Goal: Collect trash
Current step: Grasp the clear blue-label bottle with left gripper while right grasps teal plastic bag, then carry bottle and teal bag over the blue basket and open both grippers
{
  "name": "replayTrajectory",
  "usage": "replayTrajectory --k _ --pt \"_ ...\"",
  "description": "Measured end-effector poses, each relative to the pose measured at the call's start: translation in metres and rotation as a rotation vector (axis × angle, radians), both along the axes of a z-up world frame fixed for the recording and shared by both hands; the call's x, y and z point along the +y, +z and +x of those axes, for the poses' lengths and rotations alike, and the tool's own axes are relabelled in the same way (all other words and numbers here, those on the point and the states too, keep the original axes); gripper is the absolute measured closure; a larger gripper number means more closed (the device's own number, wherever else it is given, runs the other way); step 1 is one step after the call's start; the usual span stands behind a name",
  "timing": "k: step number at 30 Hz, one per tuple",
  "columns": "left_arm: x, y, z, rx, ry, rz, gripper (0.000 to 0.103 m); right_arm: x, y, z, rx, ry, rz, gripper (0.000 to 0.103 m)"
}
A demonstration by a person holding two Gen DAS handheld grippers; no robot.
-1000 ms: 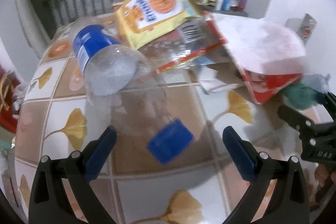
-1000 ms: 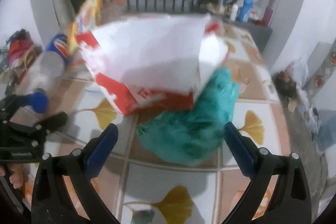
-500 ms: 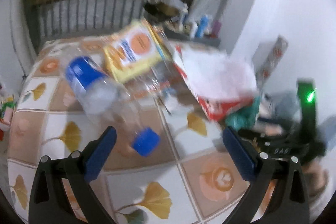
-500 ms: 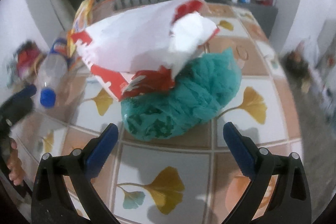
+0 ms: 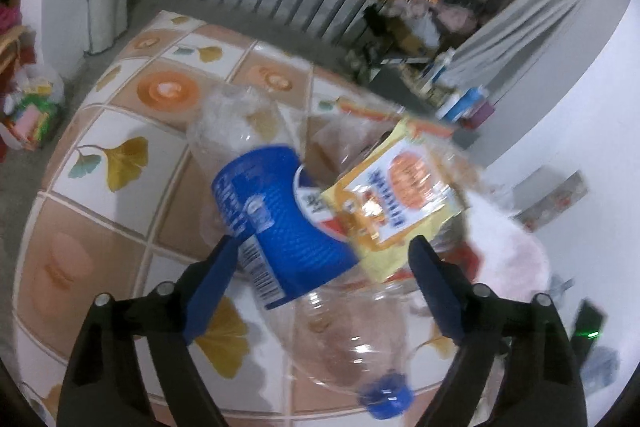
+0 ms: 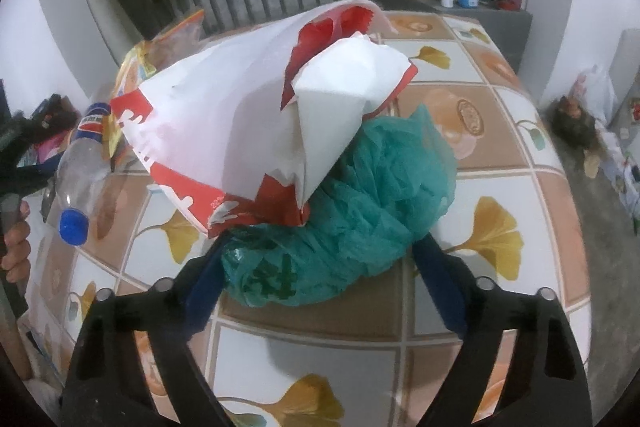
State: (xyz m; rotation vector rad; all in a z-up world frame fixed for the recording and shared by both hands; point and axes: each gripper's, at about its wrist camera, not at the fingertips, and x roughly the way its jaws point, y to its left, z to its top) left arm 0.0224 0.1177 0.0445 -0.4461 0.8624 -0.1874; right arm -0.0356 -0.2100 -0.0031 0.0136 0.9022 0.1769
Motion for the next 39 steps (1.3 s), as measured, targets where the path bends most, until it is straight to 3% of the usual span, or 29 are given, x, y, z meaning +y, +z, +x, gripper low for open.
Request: replayTrajectory --k 2,4,6,11,14,17,20,24,27,32,36,39 --pt "-0.002 -0.013 -0.003 0.039 -0.011 -0.001 0.025 -0.004 -0.001 -0.001 -0.008 0.003 0.002 0.029" --pt "0.001 -0.022 -0.003 0.065 -0.029 -0.074 0.028 -0.007 -0.001 -0.006 0.002 0.007 0.028 0.036" --pt "0.0 -0.026 -0.007 0.08 -0.045 -0.109 0.031 -0.013 -0.001 -0.011 0.02 0.005 0.063 0.038" --pt "0.004 -0.027 -0.022 0.084 -0.058 -0.114 0.034 -0.026 0.0 -0.042 0.053 0.011 0.102 0.039" --pt "0.01 -0.029 -0.032 0.101 -0.059 -0.16 0.035 -0.034 0.001 -0.063 0.075 0.022 0.125 0.04" --pt "0.026 -0.029 -0.042 0.105 -0.041 -0.257 0.035 -0.041 0.0 -0.084 0.094 0.023 0.171 0.04" --pt "0.044 -0.02 -0.052 0.057 -0.045 -0.345 0.035 -0.046 -0.003 -0.106 0.098 0.024 0.218 0.04" --pt "0.059 0.006 -0.07 -0.045 0.018 -0.295 0.035 -0.05 -0.003 -0.133 0.08 0.019 0.261 0.04" --pt "0.061 0.026 -0.084 -0.122 0.02 -0.306 0.035 -0.058 -0.001 -0.144 0.072 0.008 0.321 0.04" --pt "0.023 0.056 -0.131 -0.237 -0.034 -0.307 0.035 -0.087 0.014 -0.171 -0.007 -0.034 0.379 0.04" --pt "-0.041 0.068 -0.169 -0.253 -0.204 -0.379 0.035 -0.13 0.032 -0.206 -0.062 -0.094 0.416 0.04" --pt "-0.095 0.075 -0.19 -0.235 -0.345 -0.436 0.035 -0.163 0.038 -0.237 -0.076 -0.166 0.379 0.039"
